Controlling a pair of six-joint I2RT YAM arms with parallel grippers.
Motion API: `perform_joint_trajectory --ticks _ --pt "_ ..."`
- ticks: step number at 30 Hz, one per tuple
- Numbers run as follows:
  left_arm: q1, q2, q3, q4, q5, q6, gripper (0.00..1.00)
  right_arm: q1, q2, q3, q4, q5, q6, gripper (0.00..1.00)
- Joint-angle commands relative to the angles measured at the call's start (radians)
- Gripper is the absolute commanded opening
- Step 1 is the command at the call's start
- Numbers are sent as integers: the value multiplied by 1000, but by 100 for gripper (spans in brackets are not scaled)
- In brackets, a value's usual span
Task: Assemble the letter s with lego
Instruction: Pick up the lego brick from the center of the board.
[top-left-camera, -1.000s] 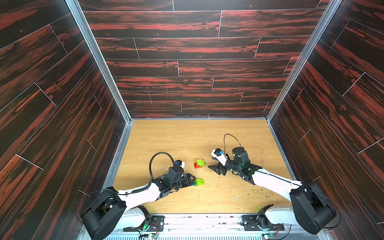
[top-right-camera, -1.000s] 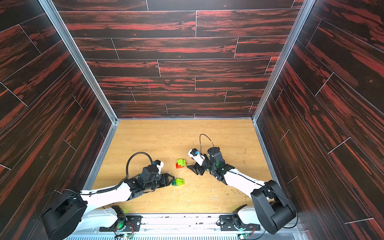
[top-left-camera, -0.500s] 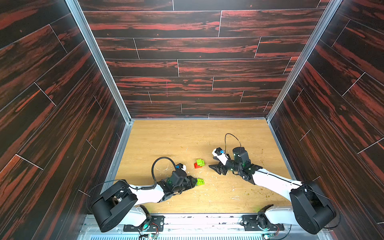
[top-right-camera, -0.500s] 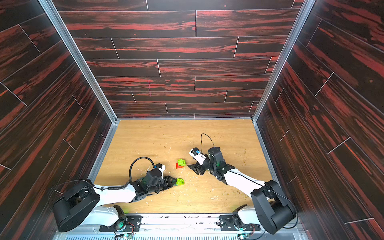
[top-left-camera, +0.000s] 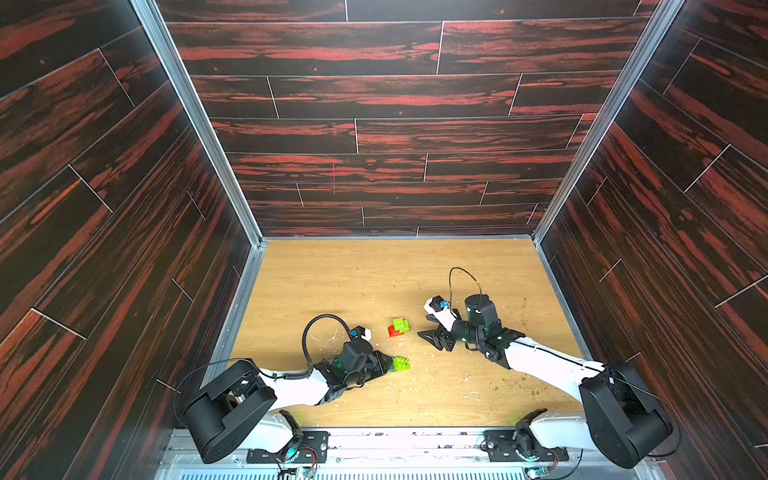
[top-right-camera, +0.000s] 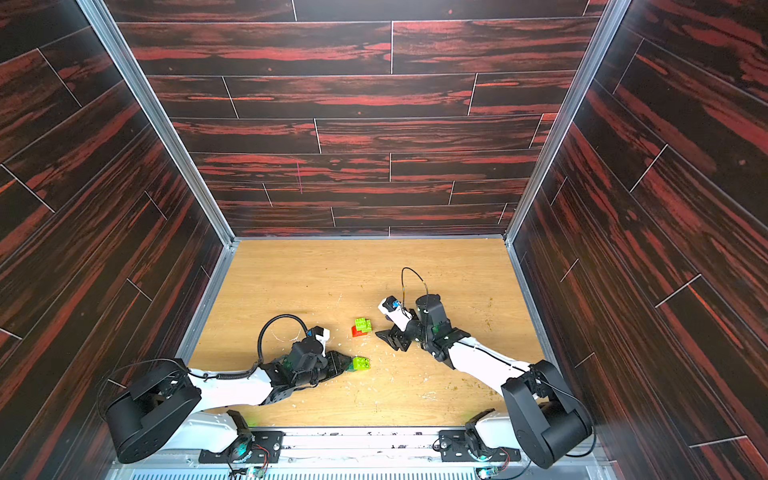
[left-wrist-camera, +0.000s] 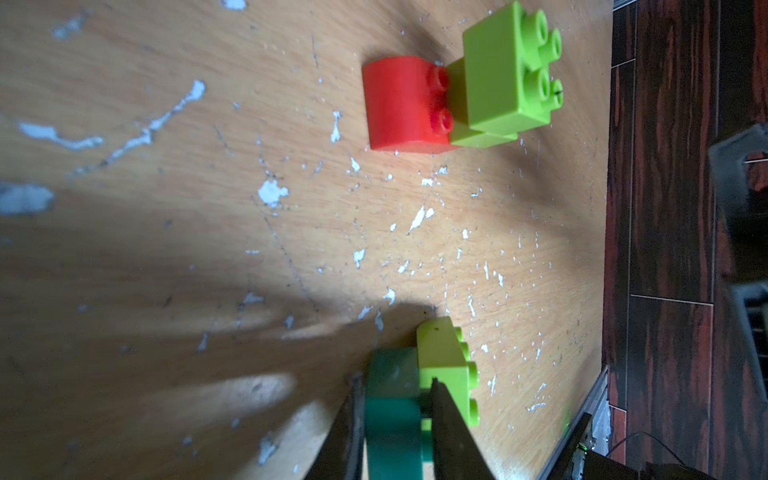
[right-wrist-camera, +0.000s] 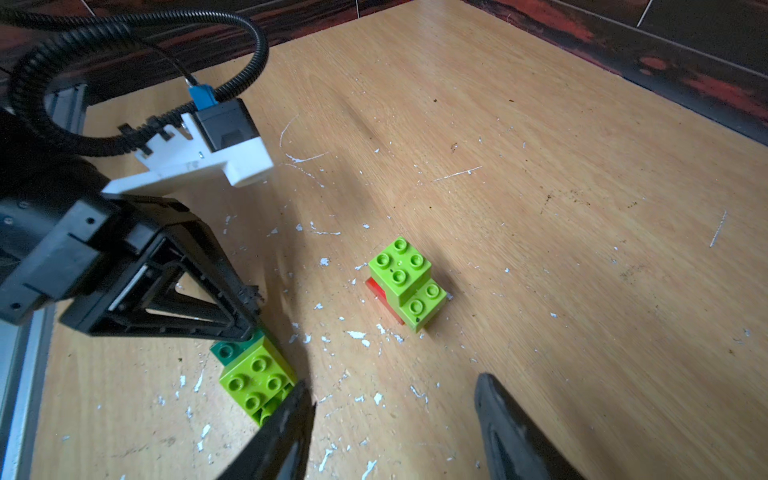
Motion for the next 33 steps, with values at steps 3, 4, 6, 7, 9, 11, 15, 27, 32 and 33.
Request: perform_joint_trajectory --ticks 3,4,6,7,9,11,15,27,32,33 --pt "-3 2 -11 9 7 9 32 -5 -24 19 -19 -28 18 64" --pt "-3 6 -13 15 10 10 33 -5 -24 19 -23 -28 18 64" --pt "-2 15 -10 26 19 10 36 -5 -24 16 -25 -29 18 64" --pt "-3 21 -7 30 26 11 37 -5 -24 16 -27 -28 18 64" --pt "-3 27 -3 35 34 11 37 -5 -26 14 -29 -29 17 64" --pt "-3 31 -2 37 38 11 36 -6 -26 13 -30 -29 20 64" --pt "-3 38 -5 40 50 12 31 -7 -27 13 -34 -29 19 64" --pt "1 -46 38 -88 36 42 20 -10 -13 8 9 -23 72 64" --pt "66 -159 58 -198 70 94 20 -15 19 27 48 35 204 64" --pt "88 -186 60 -209 94 108 19 -19 29 40 41 35 250 64"
